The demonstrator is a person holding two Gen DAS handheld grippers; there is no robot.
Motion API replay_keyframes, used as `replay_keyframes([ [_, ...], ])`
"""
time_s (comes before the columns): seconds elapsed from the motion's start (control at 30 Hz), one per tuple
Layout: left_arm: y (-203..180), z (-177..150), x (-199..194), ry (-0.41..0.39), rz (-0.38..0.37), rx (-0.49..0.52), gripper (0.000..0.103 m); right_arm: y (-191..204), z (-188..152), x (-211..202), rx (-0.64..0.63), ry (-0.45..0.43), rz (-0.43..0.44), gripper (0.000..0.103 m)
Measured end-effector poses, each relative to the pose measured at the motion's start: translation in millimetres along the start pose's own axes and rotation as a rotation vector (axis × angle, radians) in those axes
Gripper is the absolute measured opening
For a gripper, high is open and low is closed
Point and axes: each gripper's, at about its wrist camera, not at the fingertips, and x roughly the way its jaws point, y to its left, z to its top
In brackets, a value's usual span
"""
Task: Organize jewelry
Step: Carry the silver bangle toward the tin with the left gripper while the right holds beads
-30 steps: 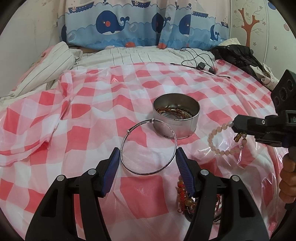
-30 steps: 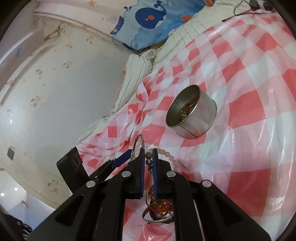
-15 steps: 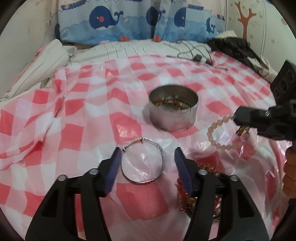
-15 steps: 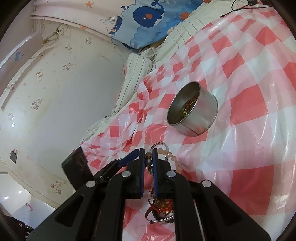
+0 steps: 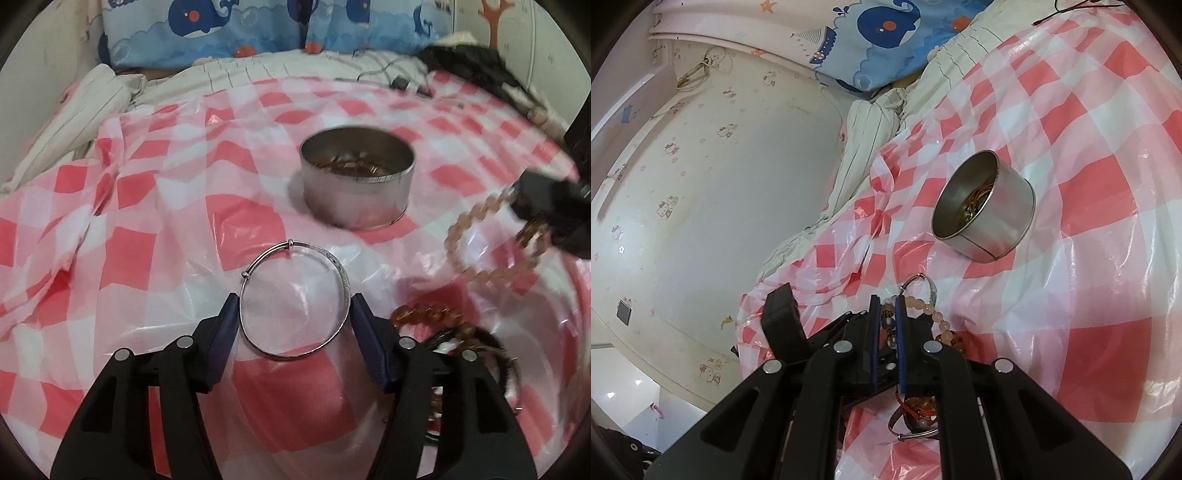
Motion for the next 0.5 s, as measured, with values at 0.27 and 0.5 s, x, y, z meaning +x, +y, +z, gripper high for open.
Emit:
replay_keyframes([
  [0.27, 15.2, 9.2, -33.2, -0.105, -0.145, -0.106, 0.057, 0.9, 2.2, -2.3, -0.002, -0.012, 0.007, 0.009],
  [0.5, -5.9, 15.0, -38.5, -0.144, -0.067, -0.028, 0.057, 1.7, 6.4, -10.4, -0.004, -0.060, 0.012, 0.009],
])
